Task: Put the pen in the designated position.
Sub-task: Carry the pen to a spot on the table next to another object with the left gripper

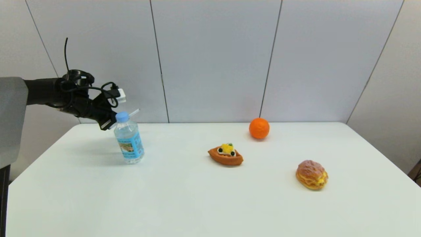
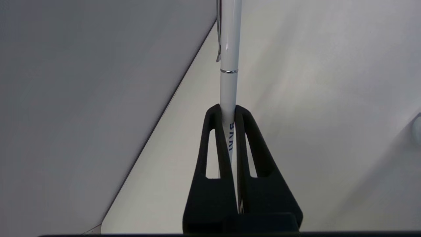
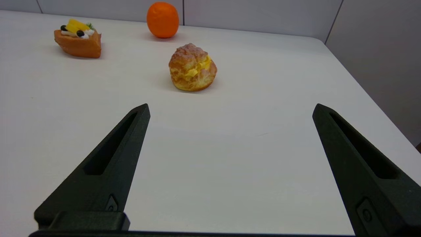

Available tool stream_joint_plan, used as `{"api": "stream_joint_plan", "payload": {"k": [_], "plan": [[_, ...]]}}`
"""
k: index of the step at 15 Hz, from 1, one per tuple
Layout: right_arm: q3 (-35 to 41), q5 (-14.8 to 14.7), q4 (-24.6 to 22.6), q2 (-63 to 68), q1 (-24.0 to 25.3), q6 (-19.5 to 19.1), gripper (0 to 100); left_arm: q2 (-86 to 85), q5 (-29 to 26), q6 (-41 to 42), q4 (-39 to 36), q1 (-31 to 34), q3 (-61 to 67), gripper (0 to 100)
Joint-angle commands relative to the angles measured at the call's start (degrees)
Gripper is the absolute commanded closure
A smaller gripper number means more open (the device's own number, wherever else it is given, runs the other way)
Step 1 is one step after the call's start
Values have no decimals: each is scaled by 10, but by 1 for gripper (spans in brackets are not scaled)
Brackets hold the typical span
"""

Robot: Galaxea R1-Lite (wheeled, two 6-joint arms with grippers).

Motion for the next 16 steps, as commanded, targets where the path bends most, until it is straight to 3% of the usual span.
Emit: {"api": "stream_joint_plan", "payload": {"k": [1, 8, 16], "plan": [[0, 0, 1, 0, 0, 0, 0, 4, -32, -2, 3, -1, 0, 100], [0, 0, 0, 0, 0, 0, 0, 22, -123, -52, 5, -1, 0, 100], [0, 0, 0, 0, 0, 0, 0, 41, -148, -70, 9, -1, 0, 100]]}}
